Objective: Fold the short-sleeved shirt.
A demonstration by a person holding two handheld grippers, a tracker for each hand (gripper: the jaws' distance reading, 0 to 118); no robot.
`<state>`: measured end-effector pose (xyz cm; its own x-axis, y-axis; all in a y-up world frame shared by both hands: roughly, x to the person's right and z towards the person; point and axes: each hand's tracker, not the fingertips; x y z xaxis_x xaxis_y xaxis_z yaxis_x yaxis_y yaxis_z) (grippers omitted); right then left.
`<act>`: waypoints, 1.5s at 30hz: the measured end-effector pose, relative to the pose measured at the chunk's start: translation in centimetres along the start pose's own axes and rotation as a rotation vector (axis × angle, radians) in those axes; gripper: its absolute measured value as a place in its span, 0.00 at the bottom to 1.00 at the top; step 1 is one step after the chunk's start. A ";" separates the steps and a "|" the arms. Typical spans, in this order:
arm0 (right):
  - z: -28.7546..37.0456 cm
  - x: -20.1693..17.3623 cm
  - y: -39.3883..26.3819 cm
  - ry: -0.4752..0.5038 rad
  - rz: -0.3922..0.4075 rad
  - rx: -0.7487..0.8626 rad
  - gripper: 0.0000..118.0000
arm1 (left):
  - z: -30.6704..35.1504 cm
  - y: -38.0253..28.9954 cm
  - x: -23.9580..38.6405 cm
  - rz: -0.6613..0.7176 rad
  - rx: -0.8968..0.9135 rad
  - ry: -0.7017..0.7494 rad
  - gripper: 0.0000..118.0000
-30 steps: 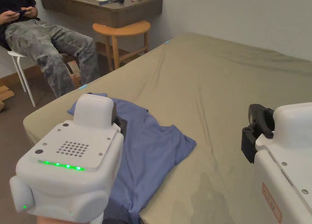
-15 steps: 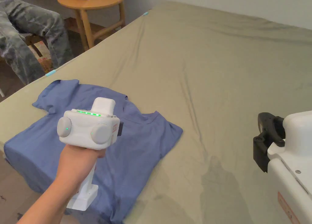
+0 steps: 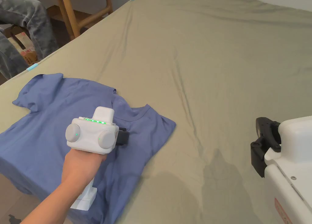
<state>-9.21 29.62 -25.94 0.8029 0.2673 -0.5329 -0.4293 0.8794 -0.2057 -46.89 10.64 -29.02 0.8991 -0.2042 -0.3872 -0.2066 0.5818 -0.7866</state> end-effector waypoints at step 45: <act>18.1 8.7 2.5 -0.228 -0.159 0.267 0.01 | 46.9 13.5 -0.3 -0.096 1.217 -0.361 0.07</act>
<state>4.21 41.32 -16.21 0.9350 0.1732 -0.3094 -0.1930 0.9806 -0.0342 -31.84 55.51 -17.00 0.9839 -0.1714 -0.0500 0.1783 0.9597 0.2175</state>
